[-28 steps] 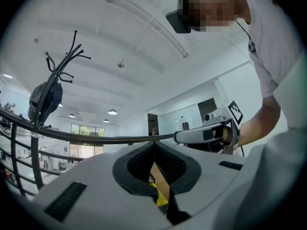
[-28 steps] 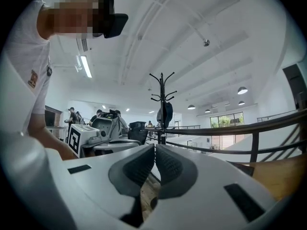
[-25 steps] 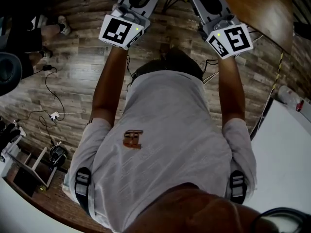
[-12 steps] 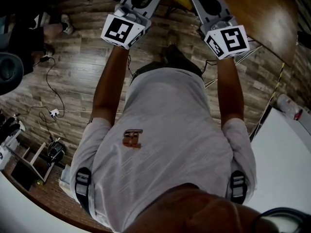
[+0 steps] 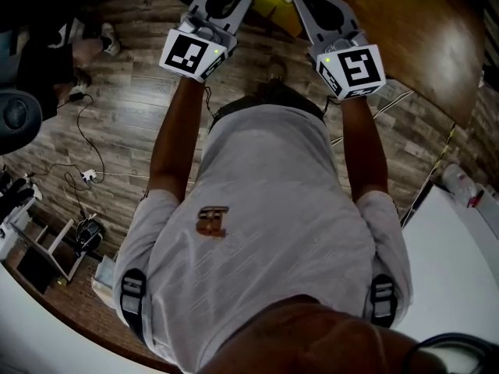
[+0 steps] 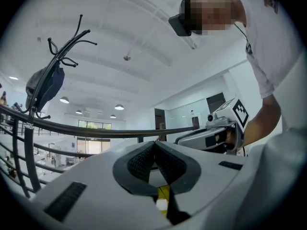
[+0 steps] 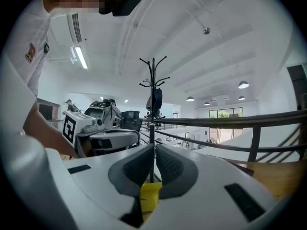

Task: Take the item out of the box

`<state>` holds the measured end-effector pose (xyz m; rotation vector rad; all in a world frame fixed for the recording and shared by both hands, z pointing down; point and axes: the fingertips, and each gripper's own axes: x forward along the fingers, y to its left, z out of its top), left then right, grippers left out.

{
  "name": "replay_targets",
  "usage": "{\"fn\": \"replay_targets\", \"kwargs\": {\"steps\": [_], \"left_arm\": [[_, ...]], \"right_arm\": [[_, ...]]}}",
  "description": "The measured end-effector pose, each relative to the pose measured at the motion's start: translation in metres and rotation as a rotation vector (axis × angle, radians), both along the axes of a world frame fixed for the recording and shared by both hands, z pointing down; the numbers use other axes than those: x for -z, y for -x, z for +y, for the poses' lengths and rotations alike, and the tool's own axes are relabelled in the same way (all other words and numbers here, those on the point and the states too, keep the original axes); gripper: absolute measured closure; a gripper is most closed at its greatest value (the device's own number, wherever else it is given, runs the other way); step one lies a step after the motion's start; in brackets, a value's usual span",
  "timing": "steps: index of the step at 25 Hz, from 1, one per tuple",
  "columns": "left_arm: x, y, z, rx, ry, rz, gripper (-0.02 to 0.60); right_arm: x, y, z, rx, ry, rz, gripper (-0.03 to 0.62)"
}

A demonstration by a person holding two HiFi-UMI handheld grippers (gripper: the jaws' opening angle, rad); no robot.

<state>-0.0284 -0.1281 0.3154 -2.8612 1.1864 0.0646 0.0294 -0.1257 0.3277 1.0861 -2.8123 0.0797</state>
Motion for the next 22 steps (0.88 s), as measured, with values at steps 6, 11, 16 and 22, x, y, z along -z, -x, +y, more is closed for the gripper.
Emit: {"fn": "replay_targets", "kwargs": {"steps": [6,11,16,22], "left_arm": [[-0.013,-0.015,-0.029,0.023,0.012,-0.006,0.561],[-0.023,-0.015,-0.049,0.045,0.020,-0.013,0.561],[-0.031,-0.007,-0.061,0.058,0.043,-0.015,0.561],[-0.034,0.003,-0.072,0.033,0.059,-0.012,0.561]], "right_arm": [[-0.014,-0.011,-0.031,0.010,0.034,0.018,0.559],[-0.027,-0.003,-0.050,0.042,0.069,0.051,0.559],[-0.044,0.008,-0.064,0.064,0.124,0.088,0.557],[-0.057,0.022,-0.073,0.072,0.168,0.127,0.552]]}}
